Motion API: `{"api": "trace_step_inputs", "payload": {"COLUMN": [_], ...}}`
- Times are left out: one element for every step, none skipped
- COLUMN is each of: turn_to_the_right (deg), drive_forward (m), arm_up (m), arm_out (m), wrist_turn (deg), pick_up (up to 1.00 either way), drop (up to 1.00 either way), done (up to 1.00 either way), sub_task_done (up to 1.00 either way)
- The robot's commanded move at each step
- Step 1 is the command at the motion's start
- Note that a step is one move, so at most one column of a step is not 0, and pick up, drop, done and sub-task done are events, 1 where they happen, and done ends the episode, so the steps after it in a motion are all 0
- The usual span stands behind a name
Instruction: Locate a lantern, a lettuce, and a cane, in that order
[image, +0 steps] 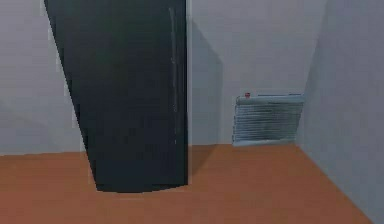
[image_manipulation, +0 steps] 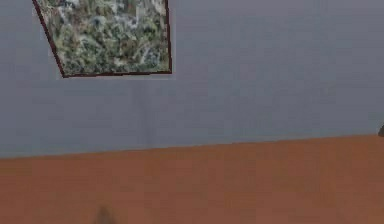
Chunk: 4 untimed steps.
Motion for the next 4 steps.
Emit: {"api": "trace_step_inputs", "payload": {"turn_to_the_right": [-45.0,-3.0,0.0,-33.0], "drive_forward": [0.0,0.0,0.5,0.0], "arm_up": [0.0,0.0,0.0,0.0], "arm_out": [0.0,0.0,0.0,0.0], "wrist_turn": [0.0,0.0,0.0,0.0], "pick_up": [0.0,0.0,0.0,0.0], "drop": [0.0,0.0,0.0,0.0], "done": [0.0,0.0,0.0,0.0], "sub_task_done": [0.0,0.0,0.0,0.0]}}
